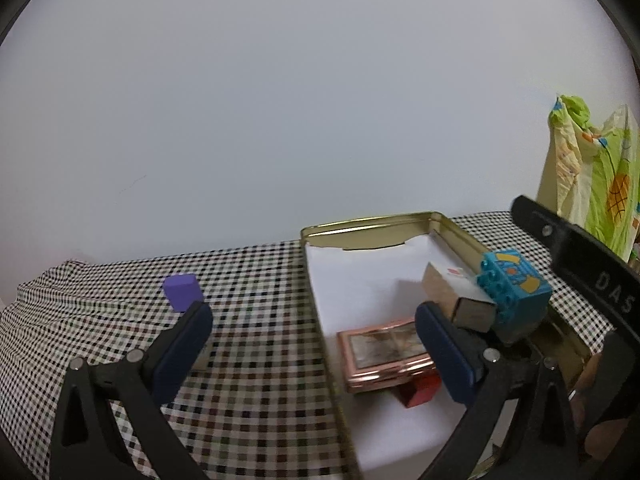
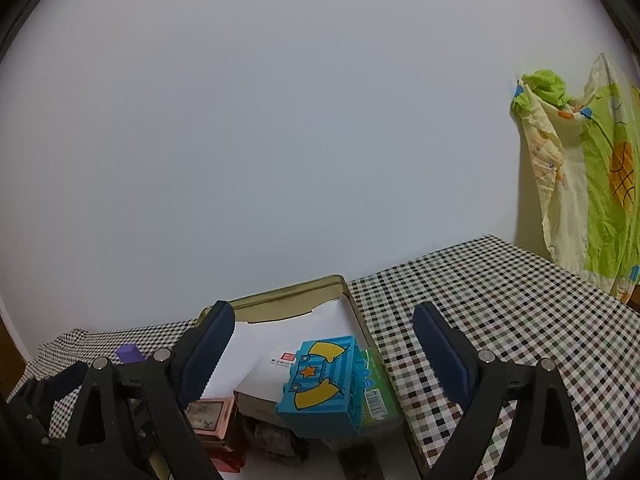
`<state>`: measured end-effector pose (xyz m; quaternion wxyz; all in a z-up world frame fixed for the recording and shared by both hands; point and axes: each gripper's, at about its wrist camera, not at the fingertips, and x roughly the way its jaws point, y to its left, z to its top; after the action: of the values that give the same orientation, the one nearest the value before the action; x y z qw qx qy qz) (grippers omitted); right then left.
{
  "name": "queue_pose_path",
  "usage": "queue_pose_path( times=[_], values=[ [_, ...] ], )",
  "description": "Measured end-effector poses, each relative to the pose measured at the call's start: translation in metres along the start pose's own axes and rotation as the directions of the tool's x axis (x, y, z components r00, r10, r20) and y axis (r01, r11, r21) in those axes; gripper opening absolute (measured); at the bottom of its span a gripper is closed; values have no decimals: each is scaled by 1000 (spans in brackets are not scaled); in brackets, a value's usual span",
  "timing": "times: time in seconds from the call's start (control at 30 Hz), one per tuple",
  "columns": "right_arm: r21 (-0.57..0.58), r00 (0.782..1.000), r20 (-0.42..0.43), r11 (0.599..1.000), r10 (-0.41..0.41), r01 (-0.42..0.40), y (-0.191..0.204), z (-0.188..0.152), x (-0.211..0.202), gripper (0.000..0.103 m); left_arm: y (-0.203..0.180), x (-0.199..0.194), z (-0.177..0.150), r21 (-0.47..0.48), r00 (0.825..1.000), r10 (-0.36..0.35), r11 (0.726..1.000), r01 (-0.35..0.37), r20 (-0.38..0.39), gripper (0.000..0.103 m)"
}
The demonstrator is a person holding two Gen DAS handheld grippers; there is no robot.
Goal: Organize rigid objects
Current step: 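Lower and release the copper box and blue brick inside the tray, then move both grippers back toward the purple cube and white cube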
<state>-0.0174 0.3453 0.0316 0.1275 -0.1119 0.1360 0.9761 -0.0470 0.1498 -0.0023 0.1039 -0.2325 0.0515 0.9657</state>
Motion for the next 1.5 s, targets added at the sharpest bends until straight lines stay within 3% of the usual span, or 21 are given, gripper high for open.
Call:
queue_pose_path(
  times=[0.33,0.67,1.0,1.23,1.5],
  values=[
    [-78,977,185,990,-102,118,16,-5,-27,93,30,2,-2,-57,999,41,998,-40,15,103],
    [-53,958,240,983,-159,176,15,-11,-48,93,52,0,-8,-44,989,132,991,-129,64,103],
    [-47,937,273,969,-219,240,43,-22,-68,93,88,-1,-19,-60,987,157,986,-154,38,103],
    [-50,956,236,981,-173,190,85,-36,-79,93,119,-1,-23,-85,982,187,979,-184,24,103],
    [-71,967,225,988,-116,135,136,-44,-55,93,152,4,-27,-117,976,218,969,-219,-18,103]
  ],
)
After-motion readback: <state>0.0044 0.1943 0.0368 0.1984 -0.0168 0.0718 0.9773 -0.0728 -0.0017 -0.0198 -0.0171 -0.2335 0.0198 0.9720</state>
